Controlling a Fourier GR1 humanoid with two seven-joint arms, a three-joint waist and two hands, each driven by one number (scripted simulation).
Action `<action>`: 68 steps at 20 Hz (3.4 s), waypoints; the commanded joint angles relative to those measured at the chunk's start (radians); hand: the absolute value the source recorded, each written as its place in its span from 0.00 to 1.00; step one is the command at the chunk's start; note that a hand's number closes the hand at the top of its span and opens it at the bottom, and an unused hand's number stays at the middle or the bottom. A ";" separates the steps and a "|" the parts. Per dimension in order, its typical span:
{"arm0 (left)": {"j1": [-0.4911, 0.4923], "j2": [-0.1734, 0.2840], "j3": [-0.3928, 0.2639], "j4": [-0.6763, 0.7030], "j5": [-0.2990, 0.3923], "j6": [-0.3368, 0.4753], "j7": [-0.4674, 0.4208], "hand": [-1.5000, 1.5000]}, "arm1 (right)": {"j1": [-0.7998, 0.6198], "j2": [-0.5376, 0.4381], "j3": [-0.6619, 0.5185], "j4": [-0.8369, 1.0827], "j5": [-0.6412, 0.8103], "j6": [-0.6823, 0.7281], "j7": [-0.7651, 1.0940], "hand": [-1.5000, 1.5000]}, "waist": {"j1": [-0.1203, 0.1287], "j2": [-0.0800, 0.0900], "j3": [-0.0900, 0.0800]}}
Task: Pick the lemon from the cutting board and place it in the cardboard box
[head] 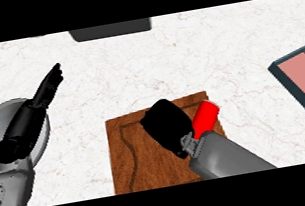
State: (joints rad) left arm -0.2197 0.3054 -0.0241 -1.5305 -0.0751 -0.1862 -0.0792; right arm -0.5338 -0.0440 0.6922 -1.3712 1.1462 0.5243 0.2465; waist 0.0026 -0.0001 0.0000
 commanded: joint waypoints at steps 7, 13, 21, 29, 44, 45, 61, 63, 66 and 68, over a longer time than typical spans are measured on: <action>-0.023 -0.003 0.021 -0.020 -0.008 -0.014 0.049 0.50 | 0.012 0.016 -0.159 0.126 0.049 -0.244 -0.031 1.00 | 0.001 0.002 0.001; -0.001 -0.008 0.028 0.010 -0.005 -0.017 -0.029 0.50 | -0.074 0.009 -0.516 0.233 -0.058 -0.327 0.129 1.00 | 0.006 0.010 0.000; -0.020 -0.030 0.020 0.023 -0.029 -0.017 0.007 0.50 | -0.186 -0.090 -0.501 0.157 0.045 -0.381 0.102 1.00 | -0.005 -0.002 0.000; 0.014 -0.021 0.046 0.018 -0.023 -0.021 -0.012 0.50 | -0.246 -0.089 -0.651 -0.075 0.063 -0.395 0.345 1.00 | -0.015 -0.006 0.000; -0.028 -0.062 0.032 0.025 -0.054 -0.010 0.027 0.50 | -0.231 -0.364 -0.994 -0.017 -0.007 -0.438 0.363 1.00 | -0.004 0.002 0.000; 0.015 -0.050 0.035 0.012 -0.067 -0.006 -0.042 0.50 | -0.187 -0.400 -0.991 -0.076 -0.009 -0.360 0.367 1.00 | -0.009 -0.001 0.000; -0.009 -0.047 0.054 -0.031 -0.029 -0.053 0.048 0.50 | -0.072 -0.620 -1.141 0.351 -0.219 -0.022 0.144 1.00 | 0.003 0.002 0.001; 0.023 -0.043 0.047 -0.040 -0.044 -0.059 0.023 0.50 | -0.052 -0.626 -1.139 0.284 -0.269 0.087 0.142 0.00 | -0.004 -0.002 0.000; -0.003 -0.042 0.070 0.032 -0.066 -0.037 -0.047 0.50 | -0.013 -0.622 -1.136 0.290 -0.321 0.108 0.020 0.00 | -0.009 0.000 0.000; -0.011 -0.079 0.036 0.001 -0.079 -0.019 -0.001 0.50 | -0.008 -0.611 -1.166 0.259 -0.371 0.094 -0.032 0.00 | -0.009 -0.002 0.000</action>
State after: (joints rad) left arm -0.2273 0.2433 0.0222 -1.5245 -0.1391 -0.2170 -0.0824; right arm -0.5812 -0.6631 -0.4503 -1.0727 0.8452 0.5900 0.2974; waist -0.0025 0.0002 0.0003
